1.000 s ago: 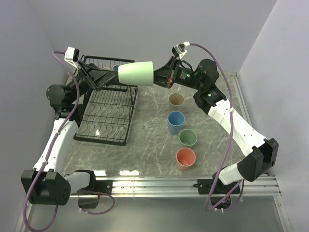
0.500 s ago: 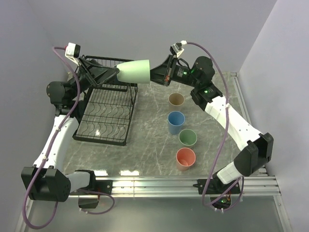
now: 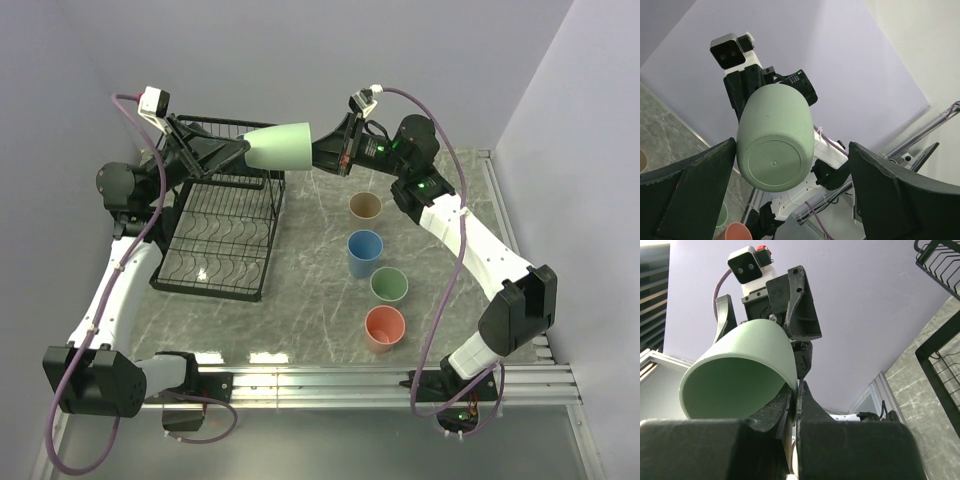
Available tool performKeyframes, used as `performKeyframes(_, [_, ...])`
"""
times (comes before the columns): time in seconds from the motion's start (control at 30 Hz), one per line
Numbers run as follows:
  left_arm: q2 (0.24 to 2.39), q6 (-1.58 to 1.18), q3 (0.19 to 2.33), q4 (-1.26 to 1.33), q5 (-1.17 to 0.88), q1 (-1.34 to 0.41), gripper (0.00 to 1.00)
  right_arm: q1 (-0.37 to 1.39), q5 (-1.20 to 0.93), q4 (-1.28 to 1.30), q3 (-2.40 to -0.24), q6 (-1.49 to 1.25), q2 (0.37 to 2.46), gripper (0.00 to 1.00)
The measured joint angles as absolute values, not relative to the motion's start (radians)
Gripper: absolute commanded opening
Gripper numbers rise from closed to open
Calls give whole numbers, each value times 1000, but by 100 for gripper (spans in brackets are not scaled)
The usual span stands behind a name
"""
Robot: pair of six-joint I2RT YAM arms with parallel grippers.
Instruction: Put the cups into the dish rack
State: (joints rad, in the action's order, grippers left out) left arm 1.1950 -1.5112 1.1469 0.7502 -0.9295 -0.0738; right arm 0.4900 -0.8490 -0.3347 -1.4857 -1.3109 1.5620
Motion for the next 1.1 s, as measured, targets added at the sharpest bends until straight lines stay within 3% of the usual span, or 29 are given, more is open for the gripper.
performKeyframes(0.5, [1208,-1364,1205,561,-910,-146,94,494,-847,-321,-1486,-1306,1562,0])
performKeyframes(0.6, [1208,-1347,1206,544,-900,-156,84,497,-846,-321,-1486,-1303,1563,0])
performKeyframes(0.73, [1208,-1335,1206,521,-881,-157,59,498,-836,-323,-1486,-1303,1563,0])
performKeyframes(0.87, [1206,-1323,1206,504,-865,-160,51,498,-828,-319,-1485,-1299,1563,0])
performKeyframes(0.93, [1204,-1318,1207,494,-860,-161,49,498,-826,-312,-1485,-1296,1563,19])
performKeyframes(0.97, [1203,-1313,1207,487,-859,-162,50,498,-825,-306,-1485,-1296,1563,43])
performKeyframes(1.03, [1203,-1289,1221,452,-858,-163,49,498,-818,-287,-1485,-1281,1563,62])
performKeyframes(1.1, [1203,-1257,1251,401,-859,-158,48,497,-805,-235,-1485,-1245,1562,64])
